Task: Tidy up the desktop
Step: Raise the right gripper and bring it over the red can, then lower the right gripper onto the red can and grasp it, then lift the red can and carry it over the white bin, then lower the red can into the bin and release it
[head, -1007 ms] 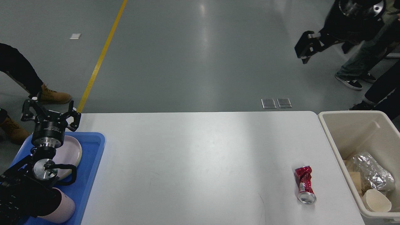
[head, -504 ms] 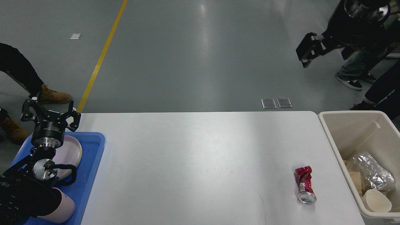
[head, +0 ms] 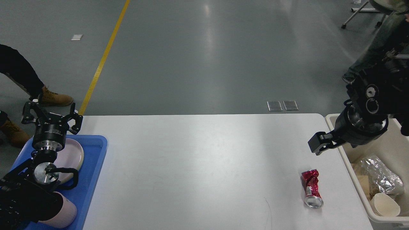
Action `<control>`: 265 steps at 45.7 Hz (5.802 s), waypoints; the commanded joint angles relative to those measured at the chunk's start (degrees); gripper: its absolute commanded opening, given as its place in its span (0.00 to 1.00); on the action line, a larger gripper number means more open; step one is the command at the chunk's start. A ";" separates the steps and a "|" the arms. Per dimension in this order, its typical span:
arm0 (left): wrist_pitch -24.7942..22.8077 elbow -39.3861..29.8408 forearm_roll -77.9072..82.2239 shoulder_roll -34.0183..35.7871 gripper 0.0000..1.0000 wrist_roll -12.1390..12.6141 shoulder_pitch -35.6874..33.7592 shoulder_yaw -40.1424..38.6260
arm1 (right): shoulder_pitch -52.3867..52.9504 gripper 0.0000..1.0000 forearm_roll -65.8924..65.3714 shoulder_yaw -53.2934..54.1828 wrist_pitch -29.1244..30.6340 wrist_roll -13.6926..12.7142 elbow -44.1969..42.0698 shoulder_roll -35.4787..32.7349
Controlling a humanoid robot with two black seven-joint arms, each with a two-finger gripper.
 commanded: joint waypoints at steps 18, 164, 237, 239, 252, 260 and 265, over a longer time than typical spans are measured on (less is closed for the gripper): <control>0.00 0.04 0.00 0.00 0.96 0.00 0.00 0.00 | -32.65 1.00 -0.94 5.72 -7.43 -0.15 -22.32 2.01; 0.00 -0.05 0.00 0.00 0.96 0.00 0.00 0.00 | -2.09 0.00 0.03 7.30 29.46 -1.20 -26.90 -12.22; 0.00 -0.05 0.00 0.00 0.96 0.00 0.00 0.00 | -52.33 0.00 -8.94 0.88 -6.28 -1.64 -64.42 -7.66; 0.00 -0.05 0.00 0.00 0.96 0.00 0.00 0.00 | -55.14 0.00 -8.76 0.97 -7.87 -1.64 -65.83 -6.52; 0.00 0.04 0.00 0.00 0.96 0.00 0.00 0.00 | -65.79 0.00 -8.76 5.80 -10.16 -1.64 -70.23 -0.27; 0.00 0.04 0.00 0.00 0.96 0.00 0.00 0.00 | -68.60 0.00 -8.76 6.95 -11.39 -1.64 -70.40 1.57; 0.00 0.04 0.00 0.00 0.96 0.00 0.00 0.00 | -70.71 0.00 -8.76 7.74 -12.18 -1.56 -71.28 2.54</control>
